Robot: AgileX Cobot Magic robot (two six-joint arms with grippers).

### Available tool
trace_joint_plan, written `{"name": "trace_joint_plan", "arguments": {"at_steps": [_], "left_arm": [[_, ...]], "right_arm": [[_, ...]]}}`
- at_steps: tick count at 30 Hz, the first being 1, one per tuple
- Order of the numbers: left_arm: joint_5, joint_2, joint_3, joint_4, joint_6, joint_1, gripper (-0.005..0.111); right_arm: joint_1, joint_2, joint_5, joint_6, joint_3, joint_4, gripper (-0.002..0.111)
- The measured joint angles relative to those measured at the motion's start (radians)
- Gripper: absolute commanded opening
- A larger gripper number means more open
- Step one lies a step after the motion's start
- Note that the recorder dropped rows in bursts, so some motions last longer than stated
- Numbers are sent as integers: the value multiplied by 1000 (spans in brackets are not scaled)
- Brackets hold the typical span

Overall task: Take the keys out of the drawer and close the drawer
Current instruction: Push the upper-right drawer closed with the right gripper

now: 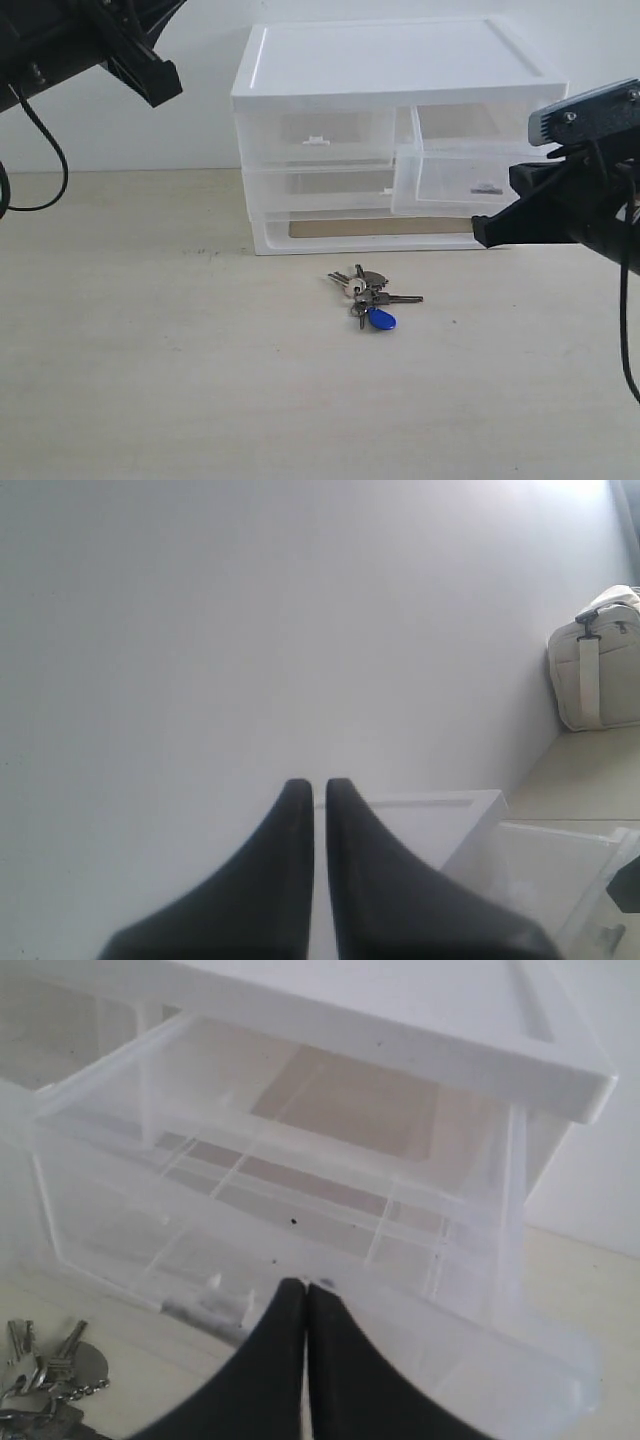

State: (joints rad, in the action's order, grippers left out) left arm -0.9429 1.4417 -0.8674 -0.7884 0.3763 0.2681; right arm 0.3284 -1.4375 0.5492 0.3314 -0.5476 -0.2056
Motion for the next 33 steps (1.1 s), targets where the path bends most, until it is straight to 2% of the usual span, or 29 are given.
{"name": "trace_joint_plan", "arguments": {"at_steps": [8, 20, 27, 33], "left_arm": [[0, 0, 0, 0, 0, 0, 4], [0, 0, 0, 0, -12, 0, 4], [-3, 23, 0, 31, -26, 0, 4], [-5, 40, 0, 58, -31, 0, 4]], "right_arm": [[-15, 0, -77, 125, -12, -98, 0], [-58, 13, -147, -71, -18, 12, 0], [-73, 226, -158, -102, -62, 5, 0], [-73, 332, -279, -104, -71, 5, 0]]}}
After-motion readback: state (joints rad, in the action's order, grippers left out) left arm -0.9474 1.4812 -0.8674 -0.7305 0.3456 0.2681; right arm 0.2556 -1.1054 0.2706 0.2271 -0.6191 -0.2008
